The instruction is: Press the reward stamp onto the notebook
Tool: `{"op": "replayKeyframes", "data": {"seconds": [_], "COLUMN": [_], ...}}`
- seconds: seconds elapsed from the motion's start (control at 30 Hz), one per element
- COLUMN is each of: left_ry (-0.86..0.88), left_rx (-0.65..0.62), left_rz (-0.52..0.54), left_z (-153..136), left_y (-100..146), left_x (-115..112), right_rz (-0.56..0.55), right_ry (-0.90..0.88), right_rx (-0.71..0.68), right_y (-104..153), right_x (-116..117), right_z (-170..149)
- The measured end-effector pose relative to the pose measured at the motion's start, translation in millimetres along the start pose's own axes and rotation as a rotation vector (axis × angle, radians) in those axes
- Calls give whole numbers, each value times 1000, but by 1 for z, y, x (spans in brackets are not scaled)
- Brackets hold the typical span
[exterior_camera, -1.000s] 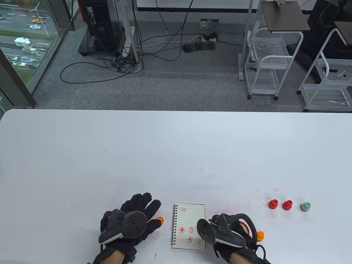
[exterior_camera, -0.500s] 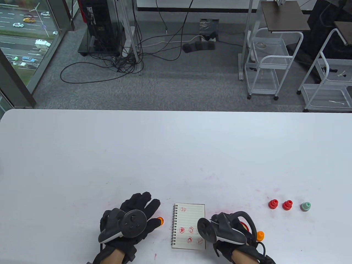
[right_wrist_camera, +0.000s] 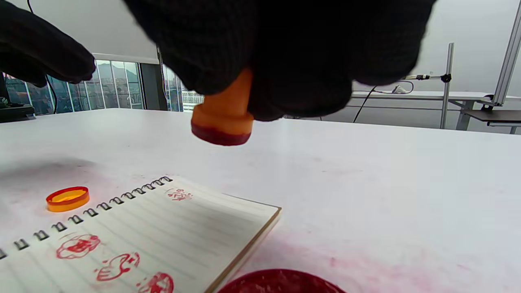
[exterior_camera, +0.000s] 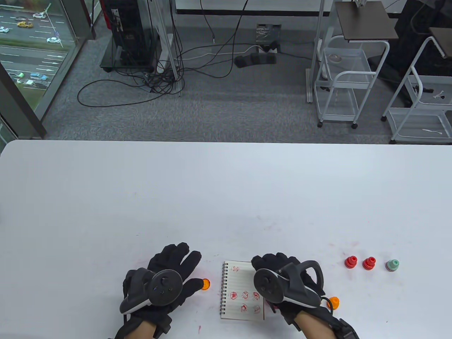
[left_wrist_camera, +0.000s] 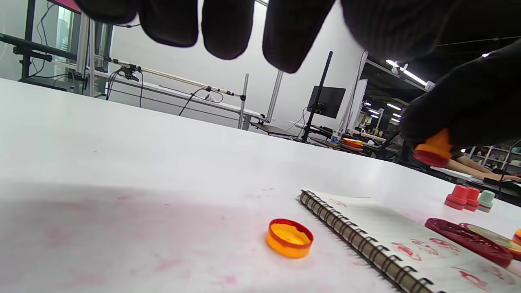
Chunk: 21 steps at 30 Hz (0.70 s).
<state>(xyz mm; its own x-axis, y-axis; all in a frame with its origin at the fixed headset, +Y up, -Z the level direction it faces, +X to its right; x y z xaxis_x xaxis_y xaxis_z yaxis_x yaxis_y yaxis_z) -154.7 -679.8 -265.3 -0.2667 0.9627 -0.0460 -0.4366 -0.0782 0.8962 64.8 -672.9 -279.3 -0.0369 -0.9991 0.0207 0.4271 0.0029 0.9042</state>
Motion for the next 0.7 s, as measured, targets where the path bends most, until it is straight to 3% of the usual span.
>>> {"op": "replayKeyframes", "data": {"seconds": [0.33,0.57,0.63,0.7], "left_ry": [6,-6,-10,-11], "left_rx": [-24,-25,-24,-24], "left_rz": [-1,-13,-16,-18], "left_z": [3,4,5,5], "left_y": [2,0,-1,-1], "left_x": [3,1,1,0], "right_rz": [58,88,146,118], "right_ry": [22,55,87,119], "right_rx": [-16,-35,-29,-45], "right_y": [-31,-40,-44,-47], "right_x": [35,46,54,53], "right_z": [4,12,16,22]}}
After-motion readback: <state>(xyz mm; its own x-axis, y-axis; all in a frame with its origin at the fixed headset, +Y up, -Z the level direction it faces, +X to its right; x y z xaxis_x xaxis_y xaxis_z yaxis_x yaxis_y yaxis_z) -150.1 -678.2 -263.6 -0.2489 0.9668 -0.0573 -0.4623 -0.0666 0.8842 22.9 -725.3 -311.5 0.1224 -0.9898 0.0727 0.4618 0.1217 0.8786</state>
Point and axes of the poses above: the tracker on the back of each hand, its own z axis roughly to the thumb side, its own y axis roughly from the fingertips to the wrist, x = y × z, the point moved 5 cm from there along -y, roughly from the wrist to the fingertips, and after that the axes turned 2 degrees about z, right-handed, at the moved point
